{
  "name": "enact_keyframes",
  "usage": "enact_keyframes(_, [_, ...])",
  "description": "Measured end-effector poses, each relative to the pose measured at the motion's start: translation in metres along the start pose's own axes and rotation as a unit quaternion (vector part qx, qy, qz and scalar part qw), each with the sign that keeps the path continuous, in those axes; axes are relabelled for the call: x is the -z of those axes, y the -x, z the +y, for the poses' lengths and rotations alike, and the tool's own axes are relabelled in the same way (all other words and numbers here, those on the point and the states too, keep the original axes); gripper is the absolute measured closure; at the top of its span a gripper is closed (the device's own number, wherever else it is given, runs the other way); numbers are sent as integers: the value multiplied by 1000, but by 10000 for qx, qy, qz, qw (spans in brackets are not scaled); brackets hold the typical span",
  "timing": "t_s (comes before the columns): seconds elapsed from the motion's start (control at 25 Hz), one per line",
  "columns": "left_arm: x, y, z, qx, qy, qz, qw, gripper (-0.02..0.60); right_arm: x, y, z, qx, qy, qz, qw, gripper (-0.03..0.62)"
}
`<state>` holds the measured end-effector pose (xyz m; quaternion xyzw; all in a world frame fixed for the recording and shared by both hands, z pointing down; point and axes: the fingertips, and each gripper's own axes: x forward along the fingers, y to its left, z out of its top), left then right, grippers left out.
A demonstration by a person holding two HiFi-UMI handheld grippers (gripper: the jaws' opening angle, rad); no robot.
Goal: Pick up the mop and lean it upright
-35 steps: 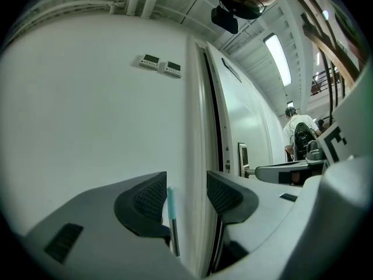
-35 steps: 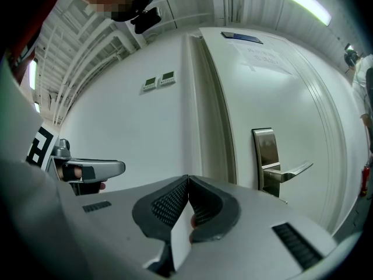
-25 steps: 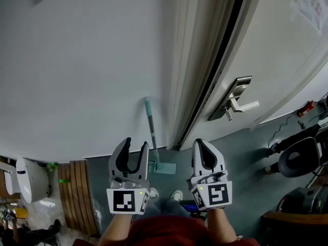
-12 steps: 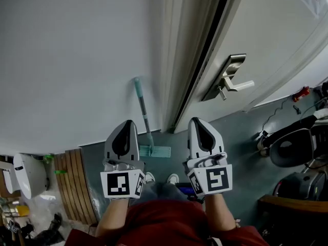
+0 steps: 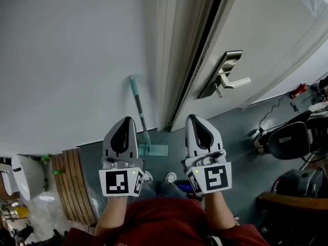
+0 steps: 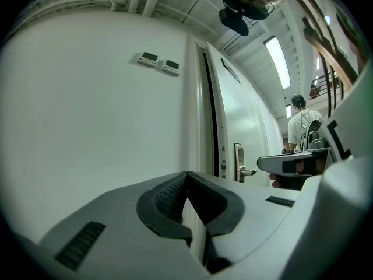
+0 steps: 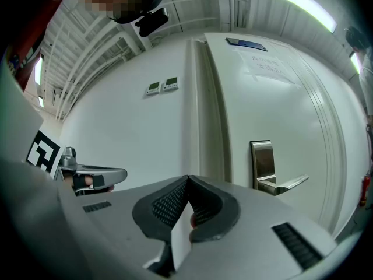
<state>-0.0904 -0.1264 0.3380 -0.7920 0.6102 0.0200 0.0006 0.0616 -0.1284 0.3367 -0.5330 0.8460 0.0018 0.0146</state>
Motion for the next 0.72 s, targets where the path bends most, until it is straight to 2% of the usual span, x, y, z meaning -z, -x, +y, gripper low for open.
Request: enact_keyframes(0.72, [-6, 4, -3, 15, -2, -61, 10000, 566, -13, 0, 3, -86, 119, -70, 9999, 579])
